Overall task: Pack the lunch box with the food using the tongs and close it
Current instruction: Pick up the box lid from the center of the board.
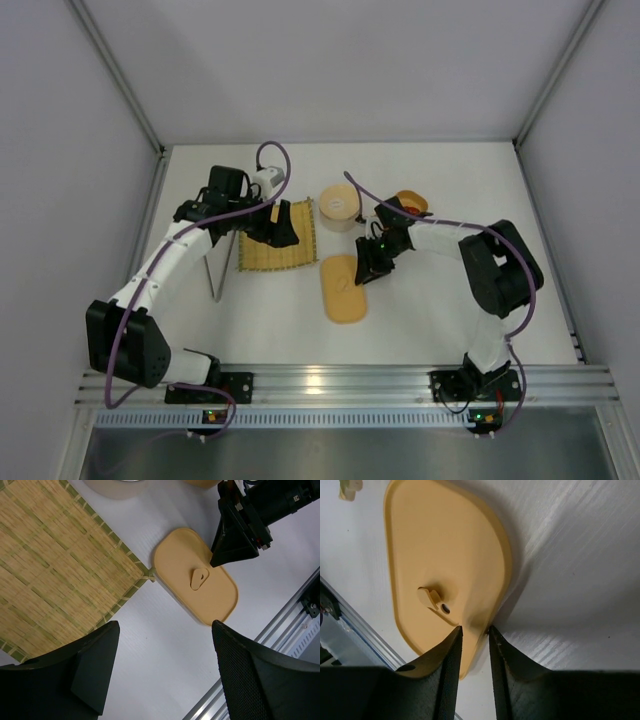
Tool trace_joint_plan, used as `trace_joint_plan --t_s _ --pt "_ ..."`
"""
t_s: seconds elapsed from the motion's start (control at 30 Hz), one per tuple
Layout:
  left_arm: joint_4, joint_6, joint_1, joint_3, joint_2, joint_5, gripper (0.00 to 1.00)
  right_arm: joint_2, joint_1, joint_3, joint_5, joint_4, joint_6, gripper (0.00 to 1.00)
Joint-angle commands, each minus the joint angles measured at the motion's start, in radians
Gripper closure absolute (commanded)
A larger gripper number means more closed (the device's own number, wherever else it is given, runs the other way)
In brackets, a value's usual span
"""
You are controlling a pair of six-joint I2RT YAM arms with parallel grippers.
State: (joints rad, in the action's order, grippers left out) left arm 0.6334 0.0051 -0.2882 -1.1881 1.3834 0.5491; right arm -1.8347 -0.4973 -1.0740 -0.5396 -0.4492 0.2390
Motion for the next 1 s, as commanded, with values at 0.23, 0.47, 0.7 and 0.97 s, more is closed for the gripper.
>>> trace_joint_plan --t_s 0.23,0.47,0.7,0.97 --pt "-0.052 -0.001 0.011 -0.028 -0.001 0.006 0.2 -0.025 -0.046 -0.035 0.024 0.023 -0.024 0.92" --pt "-0.055 0.001 0.011 -0.03 -0.003 0.006 0.16 0.083 -0.038 -0.047 -0.01 -0.054 -0.041 1.0" --pt "-0.092 0.007 0.011 -0.036 -0.014 0.029 0.11 0.201 -0.006 -0.018 -0.085 -0.057 -0.014 1.0" --pt "-0.101 0.016 0.011 -0.096 0.014 0.051 0.08 0.276 0.135 0.006 -0.155 -0.042 0.069 1.0"
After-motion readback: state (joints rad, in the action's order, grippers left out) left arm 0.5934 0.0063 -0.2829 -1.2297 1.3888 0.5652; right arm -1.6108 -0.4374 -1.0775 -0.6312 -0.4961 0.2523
